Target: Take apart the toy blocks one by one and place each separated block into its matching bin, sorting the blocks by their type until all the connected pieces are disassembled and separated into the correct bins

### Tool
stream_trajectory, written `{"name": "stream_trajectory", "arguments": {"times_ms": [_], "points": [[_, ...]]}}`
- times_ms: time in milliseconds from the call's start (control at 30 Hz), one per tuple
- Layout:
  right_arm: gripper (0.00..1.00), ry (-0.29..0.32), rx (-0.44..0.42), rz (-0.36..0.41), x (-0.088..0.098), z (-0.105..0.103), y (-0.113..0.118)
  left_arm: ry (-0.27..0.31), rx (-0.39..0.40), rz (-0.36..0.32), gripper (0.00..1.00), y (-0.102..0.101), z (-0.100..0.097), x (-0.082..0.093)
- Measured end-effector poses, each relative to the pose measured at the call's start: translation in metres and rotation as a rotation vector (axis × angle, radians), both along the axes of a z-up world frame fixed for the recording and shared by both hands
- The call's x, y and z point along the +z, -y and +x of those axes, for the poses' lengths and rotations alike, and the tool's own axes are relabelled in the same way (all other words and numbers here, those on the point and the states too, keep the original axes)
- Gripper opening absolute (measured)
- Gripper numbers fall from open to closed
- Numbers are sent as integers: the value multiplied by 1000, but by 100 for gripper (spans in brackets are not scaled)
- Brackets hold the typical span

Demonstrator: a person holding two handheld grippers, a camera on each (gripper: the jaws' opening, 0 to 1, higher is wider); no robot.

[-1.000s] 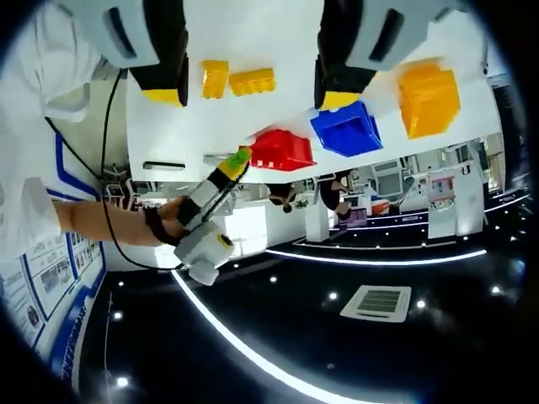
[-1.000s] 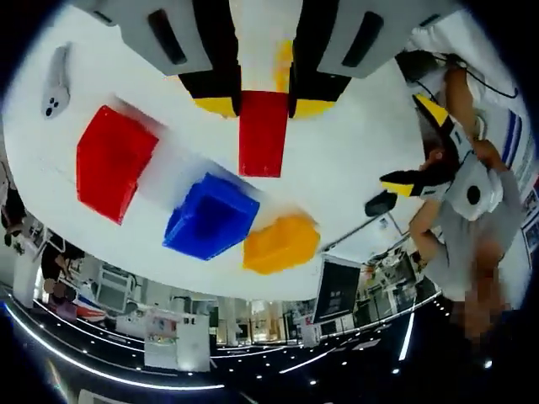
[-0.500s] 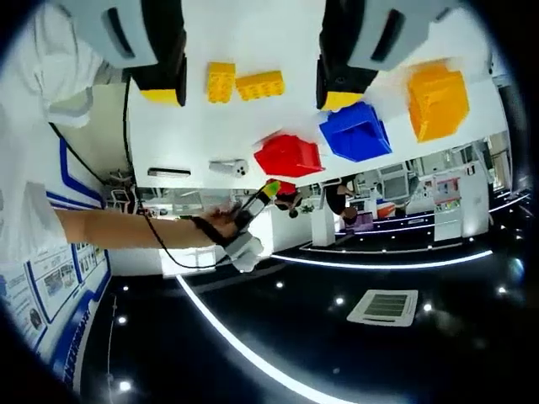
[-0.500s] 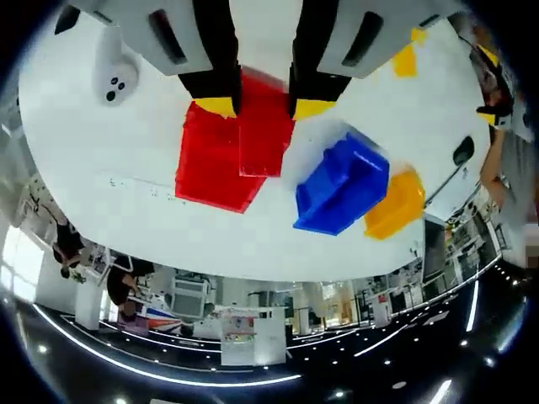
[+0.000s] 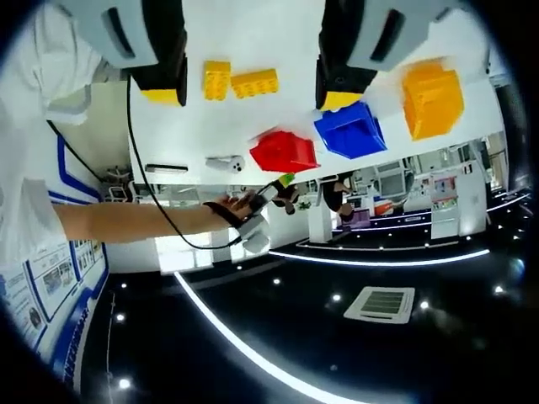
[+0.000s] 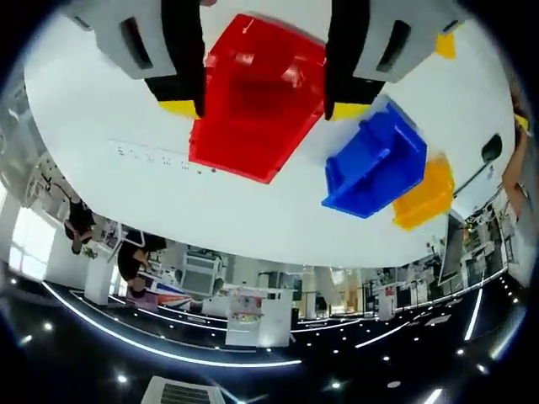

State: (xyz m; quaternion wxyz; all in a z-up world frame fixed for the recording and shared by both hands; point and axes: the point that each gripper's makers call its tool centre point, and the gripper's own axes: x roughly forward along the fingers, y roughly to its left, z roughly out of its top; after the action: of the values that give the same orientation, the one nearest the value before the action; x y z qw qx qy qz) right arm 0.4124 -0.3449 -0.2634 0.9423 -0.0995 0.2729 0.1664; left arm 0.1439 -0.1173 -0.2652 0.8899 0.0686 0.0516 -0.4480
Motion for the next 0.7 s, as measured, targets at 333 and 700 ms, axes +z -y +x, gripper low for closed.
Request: {"name": "stream_trajectory", "arguments": {"times_ms": [333,700], "points": [[49,-4,78,25,3,-37,-7,0,7,-2,62,-2,1,1],[47,-25,249,79,6,-105,-45,-5,13,7,62,-3,3,-2]]}}
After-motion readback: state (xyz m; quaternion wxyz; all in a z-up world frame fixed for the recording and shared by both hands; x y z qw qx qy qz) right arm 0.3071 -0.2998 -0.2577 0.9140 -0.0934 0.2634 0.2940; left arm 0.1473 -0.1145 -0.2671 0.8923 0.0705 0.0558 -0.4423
